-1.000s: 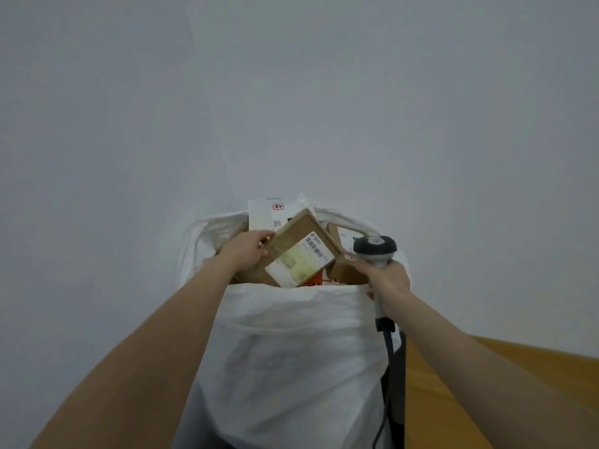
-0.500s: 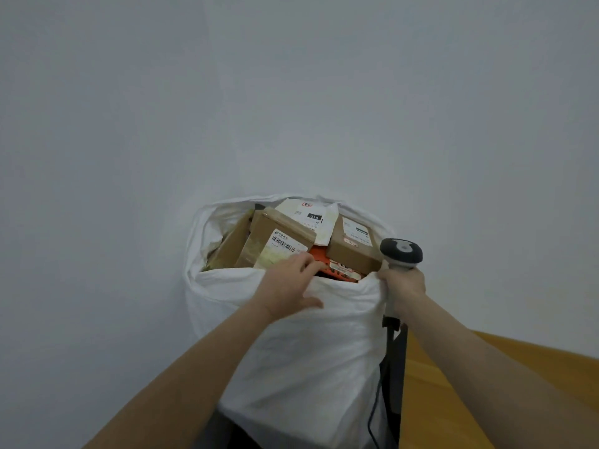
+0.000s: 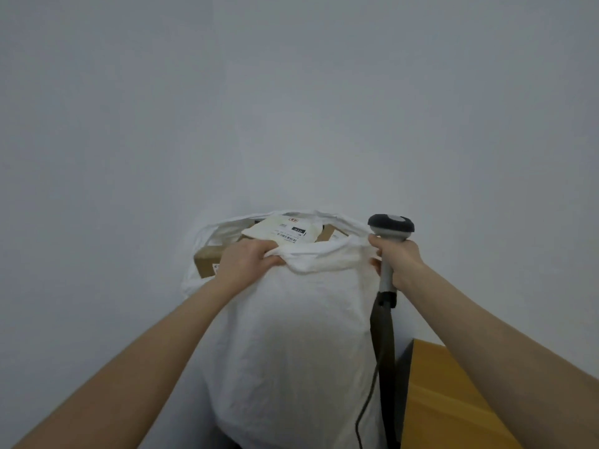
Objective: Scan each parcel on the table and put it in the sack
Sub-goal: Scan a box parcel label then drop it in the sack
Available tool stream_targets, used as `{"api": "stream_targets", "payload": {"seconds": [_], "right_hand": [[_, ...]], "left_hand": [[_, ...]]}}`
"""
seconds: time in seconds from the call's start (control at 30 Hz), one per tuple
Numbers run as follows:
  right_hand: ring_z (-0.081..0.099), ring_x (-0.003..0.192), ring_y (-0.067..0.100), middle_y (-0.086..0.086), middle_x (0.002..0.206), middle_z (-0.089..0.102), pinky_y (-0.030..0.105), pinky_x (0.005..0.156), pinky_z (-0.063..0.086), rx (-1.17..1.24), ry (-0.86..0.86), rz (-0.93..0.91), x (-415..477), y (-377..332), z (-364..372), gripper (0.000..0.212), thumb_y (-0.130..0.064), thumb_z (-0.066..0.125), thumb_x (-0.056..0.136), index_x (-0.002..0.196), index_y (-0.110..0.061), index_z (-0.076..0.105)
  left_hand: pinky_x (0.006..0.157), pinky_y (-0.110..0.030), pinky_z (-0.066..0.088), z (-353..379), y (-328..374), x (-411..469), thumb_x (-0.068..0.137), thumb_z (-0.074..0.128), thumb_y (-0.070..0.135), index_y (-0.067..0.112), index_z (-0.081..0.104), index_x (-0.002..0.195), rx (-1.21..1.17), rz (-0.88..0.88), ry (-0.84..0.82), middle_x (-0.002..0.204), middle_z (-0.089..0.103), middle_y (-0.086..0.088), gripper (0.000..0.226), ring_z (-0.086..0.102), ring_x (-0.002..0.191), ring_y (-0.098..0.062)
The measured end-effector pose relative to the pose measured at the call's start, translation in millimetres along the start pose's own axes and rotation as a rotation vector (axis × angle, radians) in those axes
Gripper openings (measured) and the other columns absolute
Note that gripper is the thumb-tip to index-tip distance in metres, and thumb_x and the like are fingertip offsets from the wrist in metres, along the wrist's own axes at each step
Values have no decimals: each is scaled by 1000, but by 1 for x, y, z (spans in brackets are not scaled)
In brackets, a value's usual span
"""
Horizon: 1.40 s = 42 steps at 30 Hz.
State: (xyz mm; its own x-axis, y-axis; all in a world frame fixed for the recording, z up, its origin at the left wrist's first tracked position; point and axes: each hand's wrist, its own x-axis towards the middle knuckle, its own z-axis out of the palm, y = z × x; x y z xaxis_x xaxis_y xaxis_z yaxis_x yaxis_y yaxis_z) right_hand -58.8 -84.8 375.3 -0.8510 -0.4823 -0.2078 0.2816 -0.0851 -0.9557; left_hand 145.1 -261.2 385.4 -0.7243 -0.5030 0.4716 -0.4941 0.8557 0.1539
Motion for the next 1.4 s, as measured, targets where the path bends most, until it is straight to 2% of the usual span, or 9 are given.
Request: {"api": "stream_targets", "payload": {"seconds": [0.23,0.33,0.47,0.63,0.83,1.0,1.1,1.23,1.4], "right_hand": [[57,84,29,5,83,53,47,86,53,-166,25,-19,19,-6,-10,35,-32,76,81,94,-10,52],[60,89,33,10,84,58,49,93,52,-195,16,26,20,0,1,40,-33,75,79,100,-6,55],[63,82,33,12,83,62,48,88,55,-245,63,33,24,6,13,38,-24,78,77,103,-4,59],[62,83,31,11,86,61,42,81,54,-304,128,66,29,20,19,34,-20,78,77,100,-6,56],[51,64,22,9,74,55,36,63,43,-260,218,37,32,26,40,20,0,69,80,76,-8,50],[52,67,17,6,78,56,28,54,39,-163,206,-35,29,23,62,19,6,65,81,95,-6,58],[56,70,18,4,80,59,27,56,42,-173,169,-83,27,16,77,22,4,66,81,98,-7,60],[59,84,27,11,94,63,35,73,48,-202,243,-107,28,18,79,26,0,71,79,102,-4,60],[60,86,29,13,99,62,36,73,48,-192,247,-120,24,25,85,28,-2,73,79,103,-3,58]], "left_hand": [[65,-31,39,-8,8,13,70,81,37,25,64,69,-182,-12,-259,64,58,10,20,55,69,-9],[61,-11,39,-10,2,18,71,80,33,37,67,74,-433,-113,-98,61,63,22,14,57,65,8],[87,-28,43,-11,-39,16,86,60,49,36,64,110,-171,-228,287,106,64,12,28,52,106,-10],[112,-54,20,22,-83,8,97,27,58,27,30,148,-31,-670,24,153,27,-12,59,20,142,-30],[116,-42,21,40,-65,55,99,44,30,17,36,146,-300,-104,42,152,33,-8,49,26,142,-24],[118,-40,13,65,-65,64,101,41,26,10,34,146,-183,34,-58,154,32,-6,48,18,145,-20],[116,-36,22,52,-82,61,101,41,20,14,39,145,-430,32,34,151,38,-5,44,29,141,-20],[104,-39,36,37,-142,43,97,46,22,13,49,135,-393,-450,294,136,51,-12,40,45,127,-29],[104,-50,35,58,-207,-2,94,48,47,4,36,142,-626,-1208,-24,143,40,-21,66,39,129,-42]]}}
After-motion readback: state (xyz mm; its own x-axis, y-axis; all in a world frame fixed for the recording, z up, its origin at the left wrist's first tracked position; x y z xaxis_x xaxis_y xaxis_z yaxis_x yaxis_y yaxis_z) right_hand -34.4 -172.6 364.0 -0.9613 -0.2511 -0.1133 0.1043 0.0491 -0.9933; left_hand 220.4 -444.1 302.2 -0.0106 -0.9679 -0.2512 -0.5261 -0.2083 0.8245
